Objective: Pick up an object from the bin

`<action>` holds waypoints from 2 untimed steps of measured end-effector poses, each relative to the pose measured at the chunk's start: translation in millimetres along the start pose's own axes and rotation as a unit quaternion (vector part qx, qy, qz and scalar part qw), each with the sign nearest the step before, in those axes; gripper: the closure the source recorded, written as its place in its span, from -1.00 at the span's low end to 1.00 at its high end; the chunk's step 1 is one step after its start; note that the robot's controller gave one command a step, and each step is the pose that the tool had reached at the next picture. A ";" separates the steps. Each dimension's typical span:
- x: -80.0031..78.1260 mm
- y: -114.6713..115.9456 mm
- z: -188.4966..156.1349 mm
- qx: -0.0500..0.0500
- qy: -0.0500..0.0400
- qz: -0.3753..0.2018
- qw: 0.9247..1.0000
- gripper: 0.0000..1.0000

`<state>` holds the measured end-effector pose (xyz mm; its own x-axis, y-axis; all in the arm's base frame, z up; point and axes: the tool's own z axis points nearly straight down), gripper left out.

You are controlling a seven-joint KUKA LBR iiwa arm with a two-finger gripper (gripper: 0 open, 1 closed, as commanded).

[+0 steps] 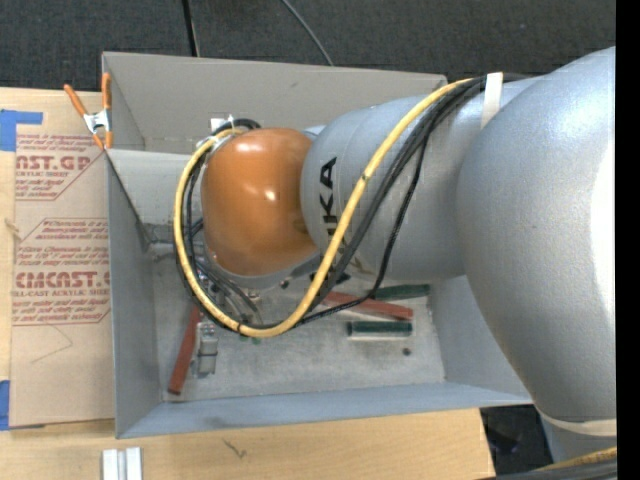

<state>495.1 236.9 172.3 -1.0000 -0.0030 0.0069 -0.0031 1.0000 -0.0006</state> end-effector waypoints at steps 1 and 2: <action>-2.3 -1.0 -3.9 -0.001 -0.004 0.001 1.000 -1.00; -9.0 -0.5 30.5 -0.003 -0.007 0.028 1.000 -1.00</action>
Offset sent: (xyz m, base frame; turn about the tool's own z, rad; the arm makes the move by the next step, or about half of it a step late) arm 0.0150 -0.0022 -0.1023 0.1508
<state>504.0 236.4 141.7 -0.9986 0.0524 -0.0076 0.0524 0.9986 0.0047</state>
